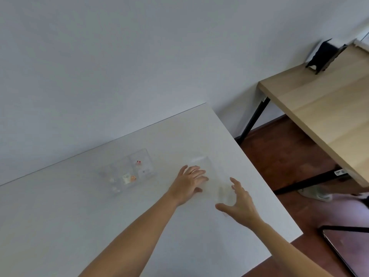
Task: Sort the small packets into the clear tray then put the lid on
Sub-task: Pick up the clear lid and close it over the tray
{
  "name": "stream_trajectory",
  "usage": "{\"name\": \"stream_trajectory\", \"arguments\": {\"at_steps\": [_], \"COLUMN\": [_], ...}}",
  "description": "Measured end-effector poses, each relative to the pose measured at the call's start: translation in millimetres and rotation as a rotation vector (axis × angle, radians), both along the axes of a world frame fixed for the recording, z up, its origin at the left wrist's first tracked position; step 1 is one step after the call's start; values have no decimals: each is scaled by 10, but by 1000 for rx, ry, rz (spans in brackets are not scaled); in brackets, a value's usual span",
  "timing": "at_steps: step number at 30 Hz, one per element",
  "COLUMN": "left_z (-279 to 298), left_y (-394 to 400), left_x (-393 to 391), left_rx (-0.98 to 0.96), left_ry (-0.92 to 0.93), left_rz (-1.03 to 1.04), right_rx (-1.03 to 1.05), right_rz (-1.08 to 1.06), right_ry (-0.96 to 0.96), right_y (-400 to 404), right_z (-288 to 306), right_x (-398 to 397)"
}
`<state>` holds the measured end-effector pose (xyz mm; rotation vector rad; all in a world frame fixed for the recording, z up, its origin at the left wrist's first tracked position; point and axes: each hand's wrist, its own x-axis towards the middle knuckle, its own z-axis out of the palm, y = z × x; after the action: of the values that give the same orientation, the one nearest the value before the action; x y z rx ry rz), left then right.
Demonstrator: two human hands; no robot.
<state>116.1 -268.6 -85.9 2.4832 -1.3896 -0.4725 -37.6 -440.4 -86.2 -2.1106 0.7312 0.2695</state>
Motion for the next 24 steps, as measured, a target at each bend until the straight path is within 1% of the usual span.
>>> {"name": "stream_trajectory", "arguments": {"at_steps": [2, 4, 7, 11, 14, 16, 18, 20, 21, 24], "left_z": [109, 235, 408, 597, 732, 827, 912, 971, 986, 952], "left_y": [11, 31, 145, 451, 745, 967, 1196, 1428, 1544, 1890], "left_x": [-10, -5, 49, 152, 212, 246, 260, 249, 241, 250], "left_rx": [-94, -184, -218, -203, -215, -239, -288, -351, -398, -532], "left_ry": [-76, -112, -112, -73, 7, 48, 126, 212, 212, 66], "left_rz": [25, 76, 128, 205, 307, 357, 407, 516, 591, 867], "right_rx": [155, 304, 393, 360, 233, 154, 156, 172, 197, 288], "right_rz": [-3, 15, 46, 106, 171, 158, 129, 124, 121, 113], "right_ry": [3, 22, -25, -211, -293, -356, -399, -427, -432, -428], "right_y": [-70, -110, -116, -2, 170, 299, 434, 573, 639, 821], "right_z": [135, 283, 535, 821, 888, 871, 852, 858, 865, 899], "right_x": [15, 50, 103, 224, 359, 463, 575, 715, 790, 1006]}}
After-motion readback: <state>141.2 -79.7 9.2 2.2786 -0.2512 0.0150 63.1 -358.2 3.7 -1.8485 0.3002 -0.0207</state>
